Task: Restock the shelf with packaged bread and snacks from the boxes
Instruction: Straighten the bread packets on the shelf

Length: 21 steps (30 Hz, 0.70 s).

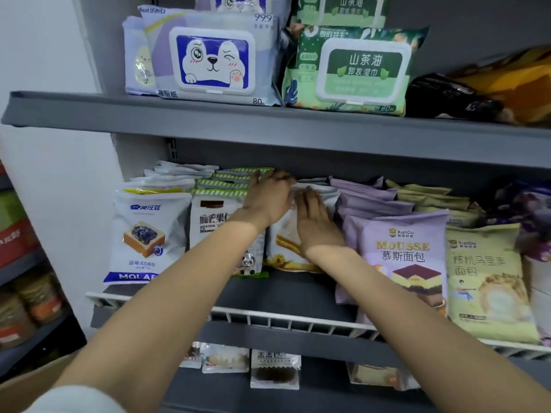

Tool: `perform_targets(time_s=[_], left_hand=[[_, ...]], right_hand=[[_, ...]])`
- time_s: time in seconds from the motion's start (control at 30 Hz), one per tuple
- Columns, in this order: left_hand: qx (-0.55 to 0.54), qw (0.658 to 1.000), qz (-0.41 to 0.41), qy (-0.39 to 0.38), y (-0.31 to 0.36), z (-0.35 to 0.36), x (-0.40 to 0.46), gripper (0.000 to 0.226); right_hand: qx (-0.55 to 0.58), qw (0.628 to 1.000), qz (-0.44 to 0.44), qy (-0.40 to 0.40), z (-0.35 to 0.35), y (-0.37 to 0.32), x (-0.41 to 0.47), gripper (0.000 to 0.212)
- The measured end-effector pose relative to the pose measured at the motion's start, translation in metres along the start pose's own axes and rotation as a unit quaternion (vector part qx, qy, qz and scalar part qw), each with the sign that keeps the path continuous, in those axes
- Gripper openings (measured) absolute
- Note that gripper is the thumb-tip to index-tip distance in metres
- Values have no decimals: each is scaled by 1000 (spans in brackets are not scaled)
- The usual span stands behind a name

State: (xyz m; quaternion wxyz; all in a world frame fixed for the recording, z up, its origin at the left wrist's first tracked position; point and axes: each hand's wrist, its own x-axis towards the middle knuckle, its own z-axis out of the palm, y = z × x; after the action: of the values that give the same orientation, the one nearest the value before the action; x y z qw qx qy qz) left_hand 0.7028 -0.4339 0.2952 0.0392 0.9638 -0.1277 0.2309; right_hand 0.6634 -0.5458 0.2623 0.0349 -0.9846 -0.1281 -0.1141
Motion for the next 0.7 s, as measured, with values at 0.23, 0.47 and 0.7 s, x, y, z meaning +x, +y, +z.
perform_targets(time_s=[0.23,0.47,0.7], left_hand=[[-198,975,-82,62,43,-14,-35,33],[-356,925,-109,-70,97,-16,-59,35],[-449,864,-58,-222,114,-11,-84,100]], right_hand=[[30,994,-46,99,-62,24,-34,47],[8,980,-10,196,-73,74,-70,45],[46,998,11,36,-61,125,-107,95]])
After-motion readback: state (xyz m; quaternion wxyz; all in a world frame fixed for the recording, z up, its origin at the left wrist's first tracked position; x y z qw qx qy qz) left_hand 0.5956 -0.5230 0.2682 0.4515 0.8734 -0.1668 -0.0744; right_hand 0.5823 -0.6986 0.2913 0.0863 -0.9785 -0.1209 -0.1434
